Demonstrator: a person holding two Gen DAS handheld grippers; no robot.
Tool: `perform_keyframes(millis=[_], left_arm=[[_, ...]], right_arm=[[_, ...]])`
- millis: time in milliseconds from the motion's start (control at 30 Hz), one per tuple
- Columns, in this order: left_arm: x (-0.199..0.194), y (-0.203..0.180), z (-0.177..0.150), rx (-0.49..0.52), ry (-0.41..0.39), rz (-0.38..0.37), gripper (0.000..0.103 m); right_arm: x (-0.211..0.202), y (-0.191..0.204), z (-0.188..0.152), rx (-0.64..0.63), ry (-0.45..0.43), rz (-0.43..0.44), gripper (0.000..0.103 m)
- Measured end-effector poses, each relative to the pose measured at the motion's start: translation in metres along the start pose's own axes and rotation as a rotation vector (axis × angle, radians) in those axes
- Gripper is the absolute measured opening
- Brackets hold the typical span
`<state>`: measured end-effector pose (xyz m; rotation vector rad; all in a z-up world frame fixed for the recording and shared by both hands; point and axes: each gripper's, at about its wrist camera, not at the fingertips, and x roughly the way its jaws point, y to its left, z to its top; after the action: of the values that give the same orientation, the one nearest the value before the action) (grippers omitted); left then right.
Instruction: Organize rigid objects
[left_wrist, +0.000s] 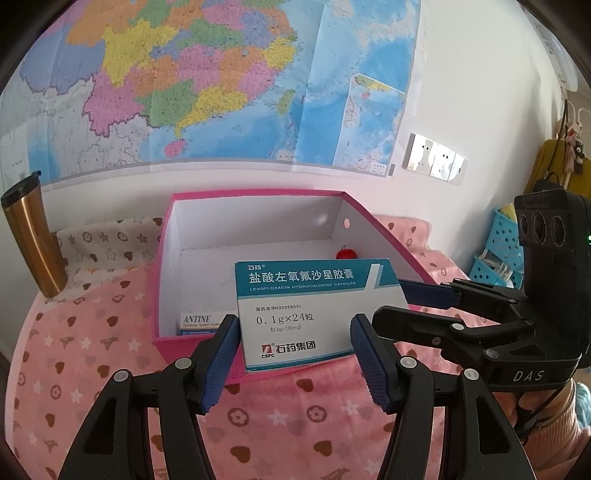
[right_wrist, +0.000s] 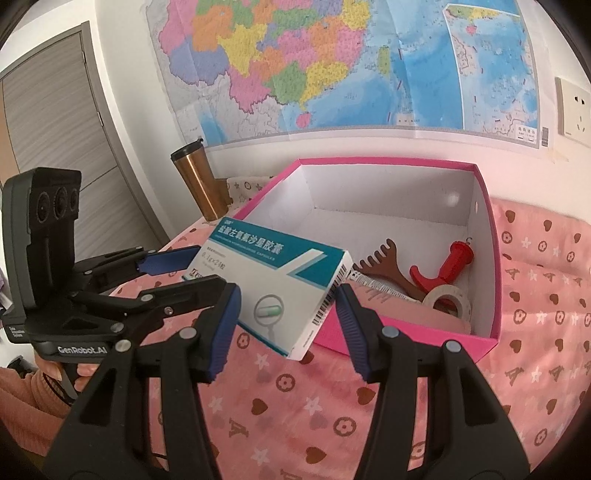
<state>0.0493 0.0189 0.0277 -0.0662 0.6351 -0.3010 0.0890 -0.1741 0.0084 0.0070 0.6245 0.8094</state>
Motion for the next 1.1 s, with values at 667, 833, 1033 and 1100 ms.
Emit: perform_keyframes(millis=[667, 833, 1033, 1100], left_arm=[[0.014, 0.0, 0.008, 0.012, 0.008, 0.014, 0.062], [0.018, 0.003, 0.011, 0.011, 0.011, 0.018, 0.062], [0.021, 0.006, 0.012, 0.01, 0.013, 0.024, 0.062], [0.022, 0.007, 0.013, 0.01, 0.013, 0.027, 0.062]], right_arm=[[0.007, -0.011, 0.009, 0.005, -0.007, -0.015, 0.056], [0.01, -0.014, 0.011, 0.008, -0.004, -0.015, 0.056], [0.014, -0.016, 0.014, 0.015, 0.0, -0.009, 0.056], [0.016, -0.017, 0.015, 0.019, 0.001, -0.008, 0.056]])
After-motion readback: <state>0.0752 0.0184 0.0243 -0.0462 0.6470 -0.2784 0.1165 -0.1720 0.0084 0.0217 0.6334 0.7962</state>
